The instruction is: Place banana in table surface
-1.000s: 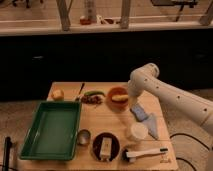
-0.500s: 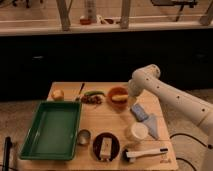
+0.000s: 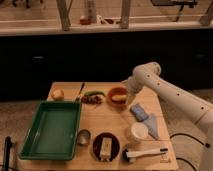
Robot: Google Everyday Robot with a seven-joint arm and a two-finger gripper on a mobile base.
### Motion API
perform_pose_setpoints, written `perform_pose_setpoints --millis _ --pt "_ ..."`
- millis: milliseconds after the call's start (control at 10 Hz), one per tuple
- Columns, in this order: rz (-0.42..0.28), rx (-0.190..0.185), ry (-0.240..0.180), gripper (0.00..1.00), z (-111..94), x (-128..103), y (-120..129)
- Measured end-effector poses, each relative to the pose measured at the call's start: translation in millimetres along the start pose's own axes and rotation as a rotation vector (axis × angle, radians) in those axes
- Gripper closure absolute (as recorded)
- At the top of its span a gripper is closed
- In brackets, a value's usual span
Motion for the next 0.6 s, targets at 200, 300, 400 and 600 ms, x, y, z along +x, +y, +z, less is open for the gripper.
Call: perform_pose_setpoints --millis 200,300,400,600 --pt "-0.001 0.002 -0.011 0.20 4.1 -0.8 -2.3" --pt "-0.004 0.001 -0.014 0.20 6.5 -2.5 -3.9" --pt "-0.010 -0.002 -0.018 0.20 9.3 -5.6 -5.8" --pt "-0.011 -0.005 -0.022 0.20 12.3 -5.6 -6.8"
